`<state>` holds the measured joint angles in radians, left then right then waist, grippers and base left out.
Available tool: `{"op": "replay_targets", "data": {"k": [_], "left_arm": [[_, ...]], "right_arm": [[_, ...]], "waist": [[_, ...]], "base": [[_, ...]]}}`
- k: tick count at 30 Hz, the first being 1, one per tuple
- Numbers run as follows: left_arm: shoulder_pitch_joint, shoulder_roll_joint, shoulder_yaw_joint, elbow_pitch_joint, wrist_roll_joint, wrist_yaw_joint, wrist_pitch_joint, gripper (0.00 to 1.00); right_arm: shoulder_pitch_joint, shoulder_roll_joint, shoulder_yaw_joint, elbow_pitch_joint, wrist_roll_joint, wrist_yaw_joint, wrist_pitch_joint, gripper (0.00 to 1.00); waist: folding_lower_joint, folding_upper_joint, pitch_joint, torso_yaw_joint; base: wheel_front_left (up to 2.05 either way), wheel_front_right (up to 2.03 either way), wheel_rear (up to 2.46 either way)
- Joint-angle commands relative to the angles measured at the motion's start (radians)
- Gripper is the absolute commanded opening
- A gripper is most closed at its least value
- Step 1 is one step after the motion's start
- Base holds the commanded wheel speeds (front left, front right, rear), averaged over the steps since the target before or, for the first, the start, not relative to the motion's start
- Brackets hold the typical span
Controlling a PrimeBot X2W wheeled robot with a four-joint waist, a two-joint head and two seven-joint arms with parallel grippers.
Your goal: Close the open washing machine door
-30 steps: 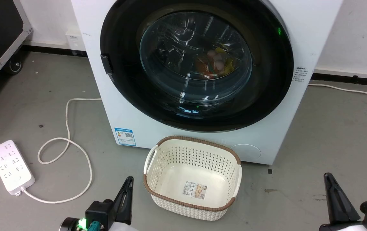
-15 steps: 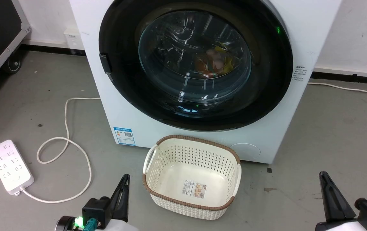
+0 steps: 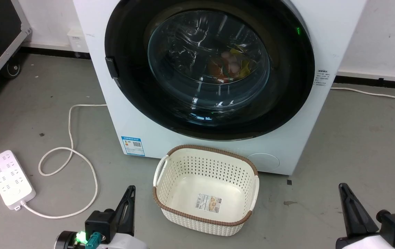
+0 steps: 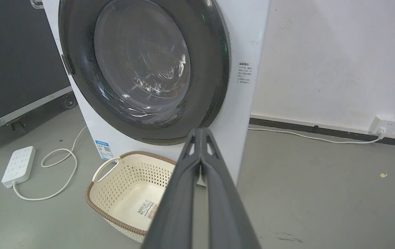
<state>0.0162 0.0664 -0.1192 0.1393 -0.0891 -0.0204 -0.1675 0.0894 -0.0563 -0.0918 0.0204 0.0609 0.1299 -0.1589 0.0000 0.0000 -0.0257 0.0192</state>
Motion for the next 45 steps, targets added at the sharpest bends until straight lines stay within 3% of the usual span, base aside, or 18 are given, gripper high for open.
{"op": "replay_targets", "data": {"k": [1,45], "left_arm": [[-0.006,-0.003,0.005,-0.008,0.009,0.004,0.005,0.0],[-0.012,-0.011,0.068,-0.081,0.054,0.013,0.095,0.0]], "right_arm": [[-0.017,0.002,0.004,-0.006,-0.007,0.0,0.006,0.0],[-0.057,0.004,0.053,-0.014,-0.037,0.001,0.091,0.0]], "waist": [[0.0,0.0,0.0,0.0],[0.0,0.0,0.014,-0.011]], "base": [[0.0,0.0,0.0],[0.0,0.0,0.0]]}}
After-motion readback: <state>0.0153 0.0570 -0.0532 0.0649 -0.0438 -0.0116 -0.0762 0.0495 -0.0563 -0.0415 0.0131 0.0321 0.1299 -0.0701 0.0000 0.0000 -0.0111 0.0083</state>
